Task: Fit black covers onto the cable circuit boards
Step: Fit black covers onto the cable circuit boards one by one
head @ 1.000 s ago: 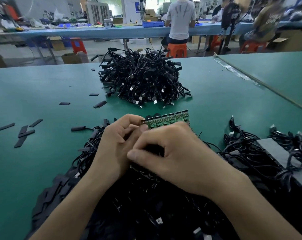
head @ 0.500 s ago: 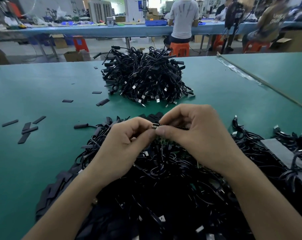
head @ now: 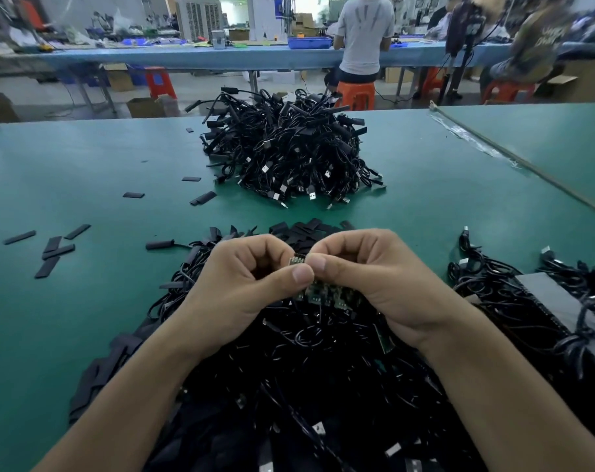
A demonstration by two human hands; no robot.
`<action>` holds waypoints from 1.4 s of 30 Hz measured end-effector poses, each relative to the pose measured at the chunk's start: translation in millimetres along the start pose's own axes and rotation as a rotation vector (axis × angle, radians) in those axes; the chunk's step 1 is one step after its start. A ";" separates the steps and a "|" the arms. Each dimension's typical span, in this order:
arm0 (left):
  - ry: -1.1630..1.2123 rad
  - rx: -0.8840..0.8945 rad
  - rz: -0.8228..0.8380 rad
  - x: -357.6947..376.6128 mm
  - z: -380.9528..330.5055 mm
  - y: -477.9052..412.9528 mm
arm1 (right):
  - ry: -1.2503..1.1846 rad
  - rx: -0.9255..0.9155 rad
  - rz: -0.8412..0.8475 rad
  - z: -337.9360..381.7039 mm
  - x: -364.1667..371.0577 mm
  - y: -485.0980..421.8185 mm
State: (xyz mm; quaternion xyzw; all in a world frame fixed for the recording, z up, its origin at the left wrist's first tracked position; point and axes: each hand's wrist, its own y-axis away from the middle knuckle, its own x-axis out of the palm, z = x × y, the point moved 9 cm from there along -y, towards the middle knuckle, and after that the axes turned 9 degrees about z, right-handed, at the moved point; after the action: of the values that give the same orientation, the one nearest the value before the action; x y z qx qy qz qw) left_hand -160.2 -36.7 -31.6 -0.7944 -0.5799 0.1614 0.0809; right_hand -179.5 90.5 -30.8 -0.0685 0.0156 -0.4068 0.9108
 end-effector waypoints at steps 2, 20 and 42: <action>0.018 -0.005 0.015 0.1 1.7 0.5 | -0.012 0.009 0.013 -4.0 1.2 -0.8; 0.396 -0.025 -0.195 -13.8 16.2 0.7 | 0.993 0.265 -0.649 24.9 -76.0 31.2; -0.029 -0.272 -0.290 -15.0 31.4 3.8 | 1.264 0.600 -0.110 -34.3 -70.0 -28.5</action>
State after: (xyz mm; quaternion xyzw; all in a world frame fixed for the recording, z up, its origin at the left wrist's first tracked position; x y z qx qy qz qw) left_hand -171.9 -54.0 -59.7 -0.7037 -0.7058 0.0797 -0.0134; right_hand -250.2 119.9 -62.7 0.4347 0.4256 -0.4010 0.6849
